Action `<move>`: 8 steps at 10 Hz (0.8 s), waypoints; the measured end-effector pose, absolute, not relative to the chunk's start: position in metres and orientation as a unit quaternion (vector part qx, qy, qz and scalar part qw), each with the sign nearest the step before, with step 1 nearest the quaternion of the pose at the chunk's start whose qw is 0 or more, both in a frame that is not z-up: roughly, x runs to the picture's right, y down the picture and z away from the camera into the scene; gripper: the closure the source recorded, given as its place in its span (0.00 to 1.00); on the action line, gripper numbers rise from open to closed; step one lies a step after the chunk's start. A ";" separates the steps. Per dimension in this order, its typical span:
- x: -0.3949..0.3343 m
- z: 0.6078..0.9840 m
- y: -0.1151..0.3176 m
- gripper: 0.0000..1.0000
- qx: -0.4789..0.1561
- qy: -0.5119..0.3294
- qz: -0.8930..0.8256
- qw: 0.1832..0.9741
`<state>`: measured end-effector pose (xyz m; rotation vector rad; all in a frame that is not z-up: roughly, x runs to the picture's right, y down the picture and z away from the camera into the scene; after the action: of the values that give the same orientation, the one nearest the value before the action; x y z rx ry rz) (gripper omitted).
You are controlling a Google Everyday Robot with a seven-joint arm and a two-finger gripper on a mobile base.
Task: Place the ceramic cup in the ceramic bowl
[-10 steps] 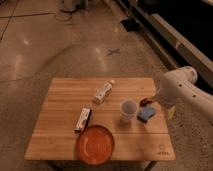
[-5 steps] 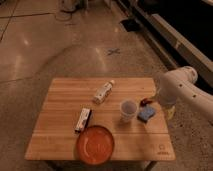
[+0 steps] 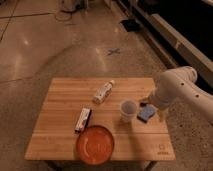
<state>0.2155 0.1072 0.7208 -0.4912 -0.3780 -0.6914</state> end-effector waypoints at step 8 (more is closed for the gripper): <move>0.177 0.755 0.135 0.20 -0.237 -0.171 -0.384 0.876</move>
<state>0.1769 0.1353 0.7551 -0.4956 -0.3578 -0.8010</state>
